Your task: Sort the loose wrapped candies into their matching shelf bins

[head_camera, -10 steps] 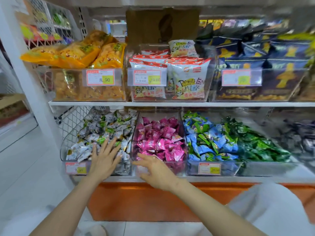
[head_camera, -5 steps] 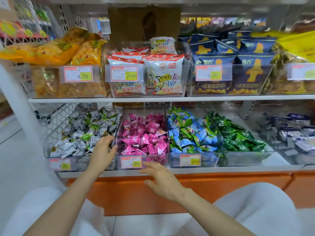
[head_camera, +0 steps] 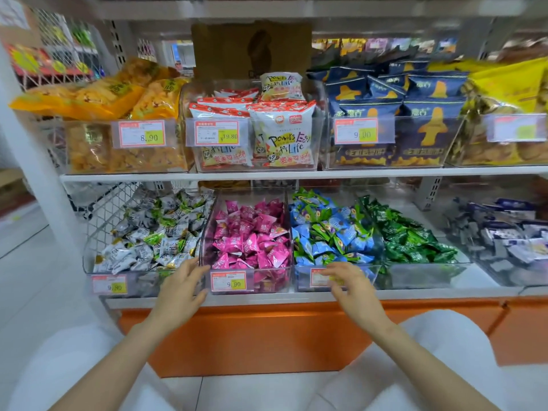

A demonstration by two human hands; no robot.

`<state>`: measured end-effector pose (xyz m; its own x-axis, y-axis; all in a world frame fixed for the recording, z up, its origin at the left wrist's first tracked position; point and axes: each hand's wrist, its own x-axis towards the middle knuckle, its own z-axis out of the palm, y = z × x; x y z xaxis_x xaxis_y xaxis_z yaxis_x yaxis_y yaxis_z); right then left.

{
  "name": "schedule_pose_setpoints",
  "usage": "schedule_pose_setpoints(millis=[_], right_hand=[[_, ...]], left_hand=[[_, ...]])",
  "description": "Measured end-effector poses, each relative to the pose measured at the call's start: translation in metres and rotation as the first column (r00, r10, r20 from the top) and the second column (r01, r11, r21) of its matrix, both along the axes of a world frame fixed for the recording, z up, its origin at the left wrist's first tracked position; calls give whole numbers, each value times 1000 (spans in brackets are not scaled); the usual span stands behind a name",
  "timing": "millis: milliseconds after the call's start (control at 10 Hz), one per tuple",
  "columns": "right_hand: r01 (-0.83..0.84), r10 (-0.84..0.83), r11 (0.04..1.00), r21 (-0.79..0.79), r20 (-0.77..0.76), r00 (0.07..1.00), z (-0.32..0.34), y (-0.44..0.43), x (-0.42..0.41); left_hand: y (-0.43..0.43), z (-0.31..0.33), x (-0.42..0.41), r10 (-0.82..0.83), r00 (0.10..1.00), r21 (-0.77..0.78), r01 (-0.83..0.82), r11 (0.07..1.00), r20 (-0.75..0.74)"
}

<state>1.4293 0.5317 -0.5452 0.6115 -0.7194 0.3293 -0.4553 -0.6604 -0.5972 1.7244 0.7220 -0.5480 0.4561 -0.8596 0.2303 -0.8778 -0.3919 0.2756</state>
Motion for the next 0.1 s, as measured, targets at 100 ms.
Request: schedule_pose_setpoints(millis=[100], right_hand=[[71,-80,990,121,78,994,9,-5,-18]], left_hand=[[-1,2,-13,36,999,-23,-37,999,-7]])
